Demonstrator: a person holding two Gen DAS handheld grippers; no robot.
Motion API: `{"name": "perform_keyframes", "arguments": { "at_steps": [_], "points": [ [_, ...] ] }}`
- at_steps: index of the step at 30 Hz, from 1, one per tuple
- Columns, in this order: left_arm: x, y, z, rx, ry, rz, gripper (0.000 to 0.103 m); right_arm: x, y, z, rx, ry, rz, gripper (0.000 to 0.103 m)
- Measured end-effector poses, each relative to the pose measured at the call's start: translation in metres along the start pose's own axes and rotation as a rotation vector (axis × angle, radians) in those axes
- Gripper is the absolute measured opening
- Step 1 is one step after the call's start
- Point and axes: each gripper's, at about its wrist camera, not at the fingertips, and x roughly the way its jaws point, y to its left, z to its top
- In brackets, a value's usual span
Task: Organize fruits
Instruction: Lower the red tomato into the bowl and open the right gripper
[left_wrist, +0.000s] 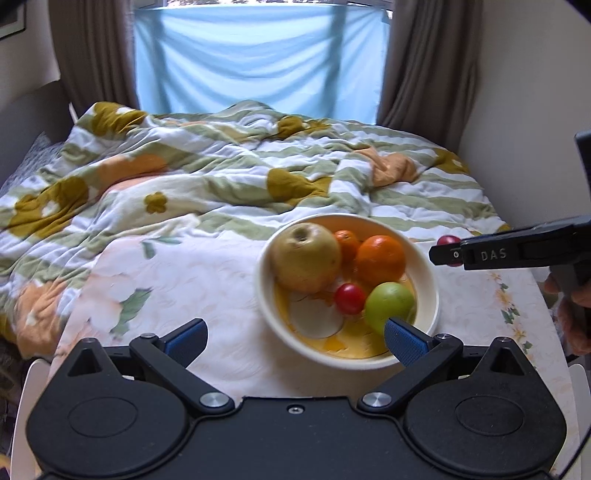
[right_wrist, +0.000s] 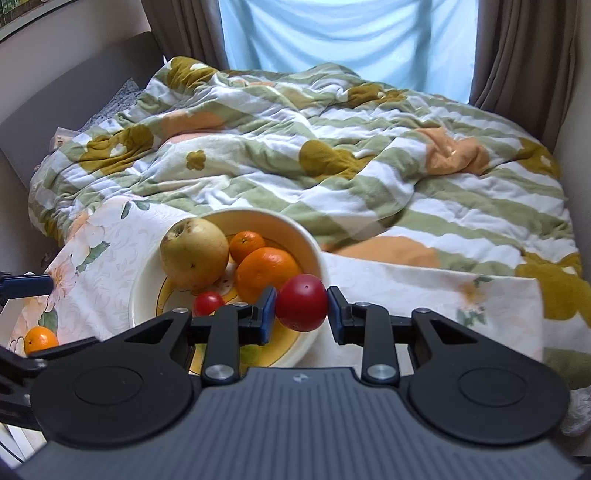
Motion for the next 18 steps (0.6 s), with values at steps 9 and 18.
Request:
{"name": "perform_keyframes", "arguments": {
  "at_steps": [9, 18],
  "points": [
    [-0.004, 0.017, -0.014, -0.026, 0.018, 0.012, 0.103, 0.027, 0.002, -0.011, 0.05, 0.043, 0.014, 0.045],
    [-0.009, 0.024, -0.023, -0.048, 0.027, 0.004, 0.103, 0.028, 0.004, -0.014, 0.082, 0.032, 0.017, 0.076]
  ]
}}
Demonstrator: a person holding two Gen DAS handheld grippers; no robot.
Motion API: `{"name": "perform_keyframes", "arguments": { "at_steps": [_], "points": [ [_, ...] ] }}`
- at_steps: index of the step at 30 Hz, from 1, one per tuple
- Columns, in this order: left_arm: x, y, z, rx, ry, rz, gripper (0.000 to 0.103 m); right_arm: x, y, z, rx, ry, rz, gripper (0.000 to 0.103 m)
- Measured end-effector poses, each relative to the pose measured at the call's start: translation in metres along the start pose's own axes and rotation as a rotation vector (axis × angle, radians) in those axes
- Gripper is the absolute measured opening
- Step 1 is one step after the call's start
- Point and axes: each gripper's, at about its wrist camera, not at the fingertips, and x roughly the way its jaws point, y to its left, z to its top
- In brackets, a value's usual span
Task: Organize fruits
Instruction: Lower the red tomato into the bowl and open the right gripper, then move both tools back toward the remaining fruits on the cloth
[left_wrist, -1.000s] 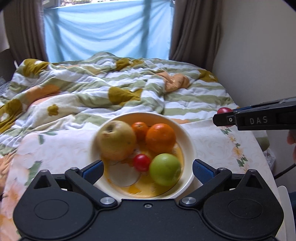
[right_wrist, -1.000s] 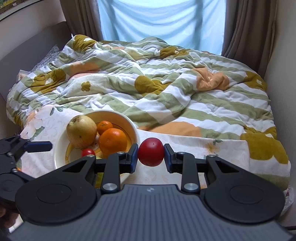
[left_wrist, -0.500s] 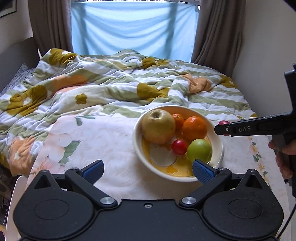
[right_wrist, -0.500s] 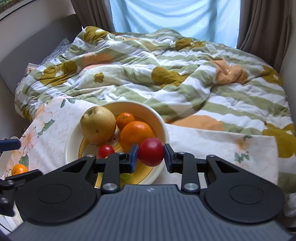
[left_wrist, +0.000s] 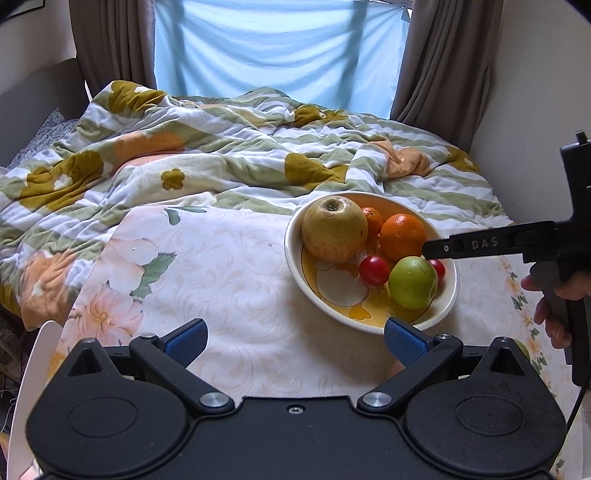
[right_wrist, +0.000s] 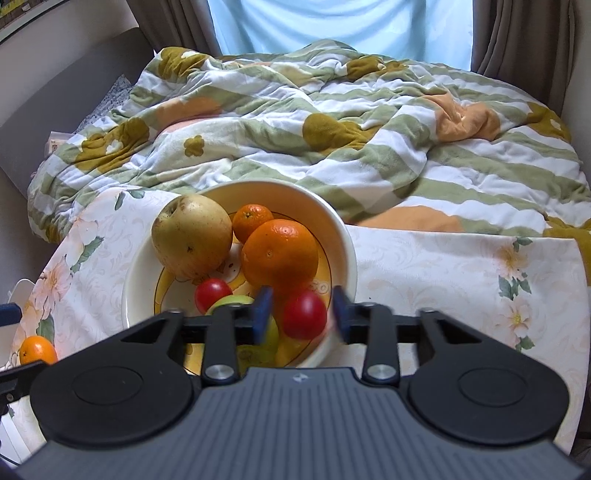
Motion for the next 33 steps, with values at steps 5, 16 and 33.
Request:
{"name": "perform_keyframes", "arguments": {
  "at_steps": [5, 16, 33],
  "points": [
    [-0.009, 0.001, -0.003, -0.006, -0.01, -0.01, 0.103, -0.019, 0.008, -0.004, -0.014, -0.06, -0.054, 0.103],
    [-0.05, 0.008, -0.005, -0.009, -0.091, -0.018, 0.103, -0.068, 0.029, -0.009, -0.052, -0.126, -0.098, 0.103],
    [-0.125, 0.032, -0.027, 0.059, -0.213, -0.023, 0.103, -0.174, 0.08, -0.054, 0.037, -0.191, -0.23, 0.103]
  ]
}}
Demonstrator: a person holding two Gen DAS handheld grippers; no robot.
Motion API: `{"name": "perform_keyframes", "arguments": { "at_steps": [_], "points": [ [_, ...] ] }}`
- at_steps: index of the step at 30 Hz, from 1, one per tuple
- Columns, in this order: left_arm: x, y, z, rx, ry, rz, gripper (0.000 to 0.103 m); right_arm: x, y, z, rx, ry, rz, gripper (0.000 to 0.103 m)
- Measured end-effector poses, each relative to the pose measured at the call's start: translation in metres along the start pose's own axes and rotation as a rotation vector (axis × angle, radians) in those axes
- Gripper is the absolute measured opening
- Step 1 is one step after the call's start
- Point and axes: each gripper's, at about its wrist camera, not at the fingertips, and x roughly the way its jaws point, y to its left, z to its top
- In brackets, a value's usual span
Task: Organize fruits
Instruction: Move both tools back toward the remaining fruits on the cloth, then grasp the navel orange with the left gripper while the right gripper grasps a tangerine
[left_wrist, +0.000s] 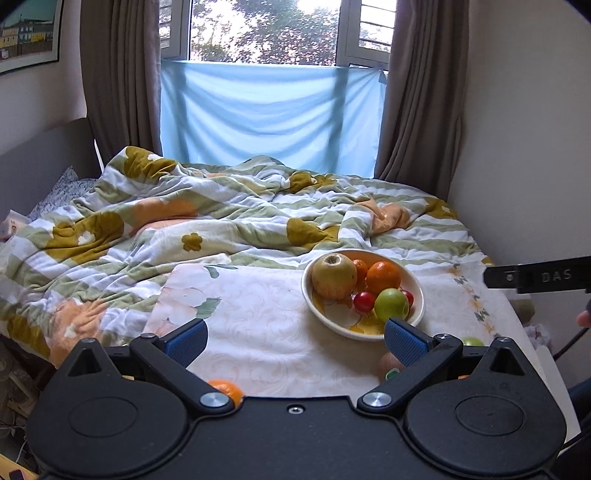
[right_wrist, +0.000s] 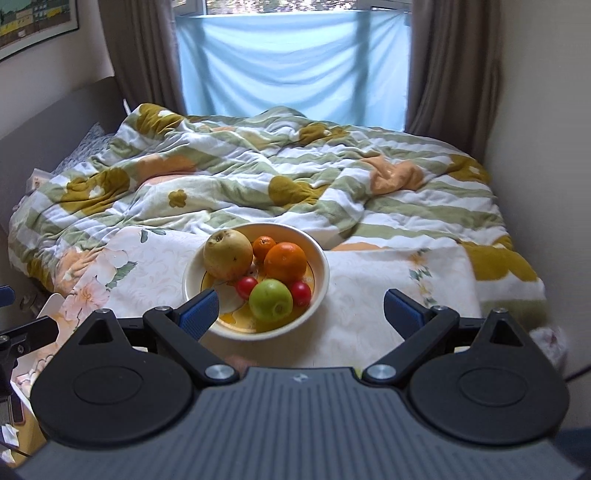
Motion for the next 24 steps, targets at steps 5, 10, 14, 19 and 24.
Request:
{"name": "perform_keyframes", "arguments": {
  "at_steps": [5, 10, 14, 19, 24],
  "points": [
    [-0.004, 0.012, -0.014, 0.022, 0.029, -0.003, 0.103, -0.024, 0.004, -0.02, 0.041, 0.0, -0.031, 0.103],
    [0.005, 0.026, -0.033, 0.024, 0.055, 0.036, 0.103, -0.032, 0.007, -0.045, 0.061, 0.018, -0.04, 0.103],
    [0.019, 0.041, -0.05, -0.011, 0.07, 0.053, 0.103, -0.022, 0.007, -0.065, 0.047, 0.061, -0.026, 0.103],
    [0.045, 0.052, -0.073, -0.023, 0.073, 0.113, 0.103, 0.004, 0.005, -0.1, 0.032, 0.105, -0.023, 0.103],
    [0.069, 0.061, -0.088, -0.035, 0.086, 0.123, 0.101, 0.035, 0.004, -0.129, 0.027, 0.123, -0.025, 0.103]
  ]
}}
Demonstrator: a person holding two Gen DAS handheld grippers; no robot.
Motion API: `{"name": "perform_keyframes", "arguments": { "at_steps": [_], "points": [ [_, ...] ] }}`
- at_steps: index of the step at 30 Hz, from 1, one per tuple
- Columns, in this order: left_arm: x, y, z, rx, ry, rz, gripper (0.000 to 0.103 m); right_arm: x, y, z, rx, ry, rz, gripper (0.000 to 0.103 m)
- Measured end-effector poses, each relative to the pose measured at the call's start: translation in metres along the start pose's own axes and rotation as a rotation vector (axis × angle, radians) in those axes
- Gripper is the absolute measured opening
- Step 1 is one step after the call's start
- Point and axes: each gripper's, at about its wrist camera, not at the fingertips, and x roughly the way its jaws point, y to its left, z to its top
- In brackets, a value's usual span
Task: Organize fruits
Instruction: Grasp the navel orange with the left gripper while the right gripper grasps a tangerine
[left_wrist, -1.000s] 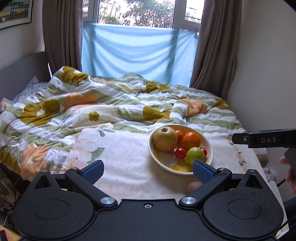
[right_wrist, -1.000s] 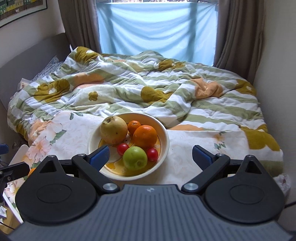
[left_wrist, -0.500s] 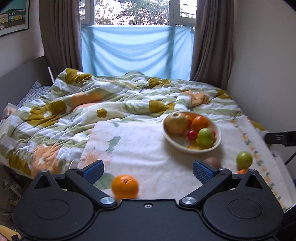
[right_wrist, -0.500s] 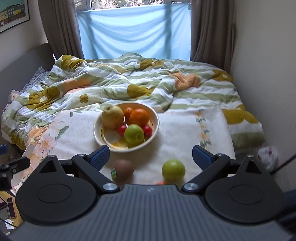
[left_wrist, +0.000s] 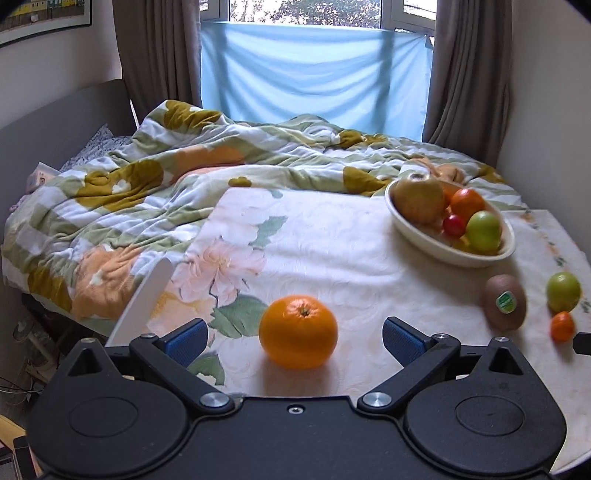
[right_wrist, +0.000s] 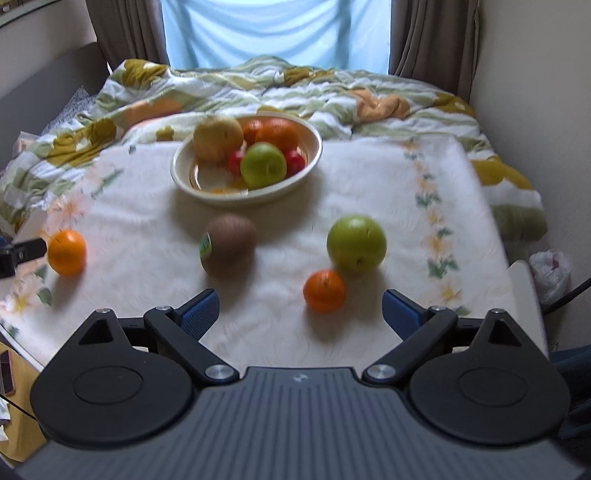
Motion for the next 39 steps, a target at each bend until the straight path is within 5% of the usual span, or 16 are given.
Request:
{"name": "perform_keyframes", "arguments": {
  "at_steps": [14, 17, 24, 35, 39],
  "points": [
    [0.039, -0.003, 0.0, 0.037, 0.056, -0.029, 0.086, 0.037, -0.007, -0.016, 0.022, 0.027, -0.025, 0.103],
    [0.046, -0.003, 0.0, 0.049, 0.079, -0.032, 0.065, 0.038, -0.007, -0.016, 0.026, 0.027, -0.031, 0.099],
    [0.041, -0.004, -0.004, 0.06, 0.075, -0.02, 0.065, 0.045, -0.007, -0.015, 0.041, 0.028, -0.084, 0.082],
    [0.036, 0.0, -0.007, 0.042, 0.072, -0.032, 0.065, 0.059, -0.005, -0.006, 0.037, 0.026, -0.092, 0.078],
    [0.035, 0.003, -0.007, 0.027, 0.074, -0.04, 0.064, 0.061, -0.001, -0.002, 0.024, 0.024, -0.086, 0.068]
  ]
}}
